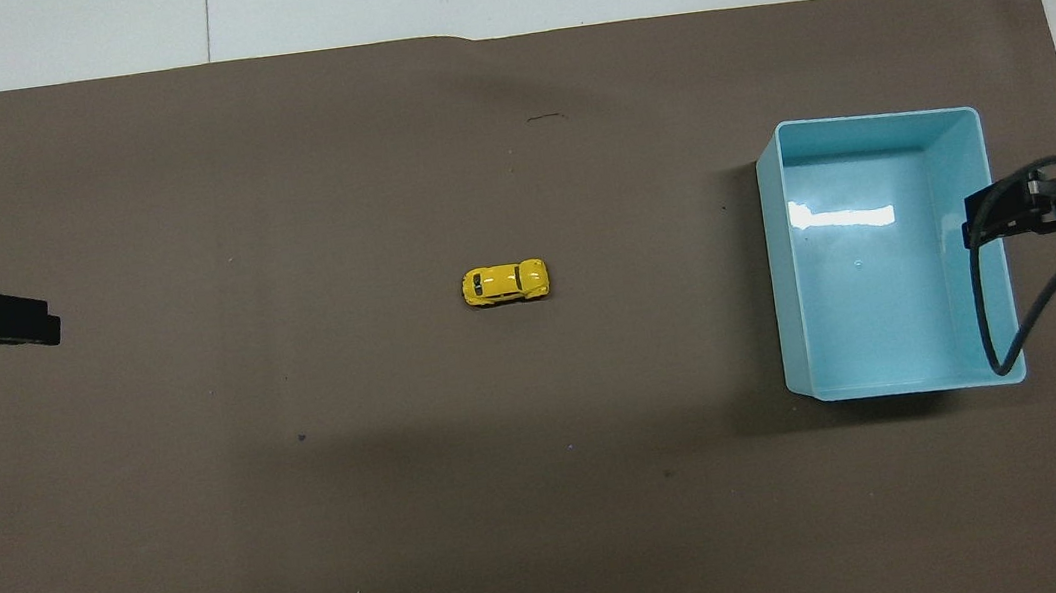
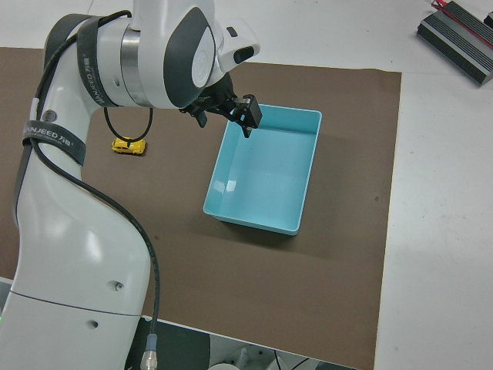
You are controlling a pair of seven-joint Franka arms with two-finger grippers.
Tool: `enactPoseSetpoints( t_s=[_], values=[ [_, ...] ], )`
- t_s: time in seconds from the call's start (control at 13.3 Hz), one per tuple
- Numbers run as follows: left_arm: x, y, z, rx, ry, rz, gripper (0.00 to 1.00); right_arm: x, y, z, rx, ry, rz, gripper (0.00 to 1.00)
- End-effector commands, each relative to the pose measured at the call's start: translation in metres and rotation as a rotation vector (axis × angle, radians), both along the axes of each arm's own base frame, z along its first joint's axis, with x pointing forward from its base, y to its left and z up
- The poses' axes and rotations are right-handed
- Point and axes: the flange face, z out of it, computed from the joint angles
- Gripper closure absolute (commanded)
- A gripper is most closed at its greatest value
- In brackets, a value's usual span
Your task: Wind up and store yellow beetle car
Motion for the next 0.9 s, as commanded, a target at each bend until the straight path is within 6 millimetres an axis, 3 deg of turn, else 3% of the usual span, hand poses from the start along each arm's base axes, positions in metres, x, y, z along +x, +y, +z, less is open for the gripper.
enactPoseSetpoints(
  t_s=[0.0,0.82],
  values=[
    [-0.0048,0.0043,0.0040,0.013,0.000,-0.008,0.00,0.0014,-0.0022,0.0010,0.021,0.002,0.018,0.00],
    [-0.0063,0.0036,0.0039,0.014,0.008,-0.007,0.00,0.0014,-0.0022,0.0010,0.021,0.002,0.018,0.00]
  ],
)
